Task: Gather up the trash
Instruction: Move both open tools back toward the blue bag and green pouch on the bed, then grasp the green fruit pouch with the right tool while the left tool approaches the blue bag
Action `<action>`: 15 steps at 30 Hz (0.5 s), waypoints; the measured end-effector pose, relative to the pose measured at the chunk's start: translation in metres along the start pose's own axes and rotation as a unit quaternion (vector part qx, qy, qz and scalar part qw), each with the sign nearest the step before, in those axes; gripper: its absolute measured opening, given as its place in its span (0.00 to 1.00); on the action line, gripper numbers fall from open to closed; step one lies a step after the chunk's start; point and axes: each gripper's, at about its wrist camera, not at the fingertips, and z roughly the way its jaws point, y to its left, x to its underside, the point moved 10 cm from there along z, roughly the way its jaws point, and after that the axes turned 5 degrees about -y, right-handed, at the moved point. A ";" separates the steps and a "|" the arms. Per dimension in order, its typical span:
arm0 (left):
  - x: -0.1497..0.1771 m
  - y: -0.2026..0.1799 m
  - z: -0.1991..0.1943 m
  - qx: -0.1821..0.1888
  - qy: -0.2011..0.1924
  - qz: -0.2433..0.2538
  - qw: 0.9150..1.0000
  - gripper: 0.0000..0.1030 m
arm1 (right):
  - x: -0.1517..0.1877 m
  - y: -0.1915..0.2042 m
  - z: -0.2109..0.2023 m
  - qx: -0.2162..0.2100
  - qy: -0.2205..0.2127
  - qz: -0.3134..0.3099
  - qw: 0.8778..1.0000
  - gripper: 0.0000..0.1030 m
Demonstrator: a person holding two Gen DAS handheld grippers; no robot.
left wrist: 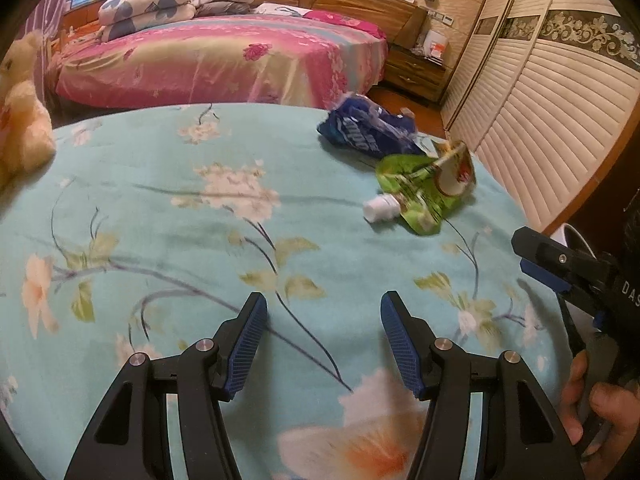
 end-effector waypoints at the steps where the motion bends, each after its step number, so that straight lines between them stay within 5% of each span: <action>1: -0.002 0.002 0.002 -0.001 0.000 0.000 1.000 0.57 | -0.002 0.001 0.005 -0.001 0.000 -0.001 1.000 0.85; 15: -0.047 0.017 0.044 -0.013 -0.004 0.004 1.000 0.57 | -0.040 -0.006 0.056 -0.016 0.002 0.036 0.999 0.85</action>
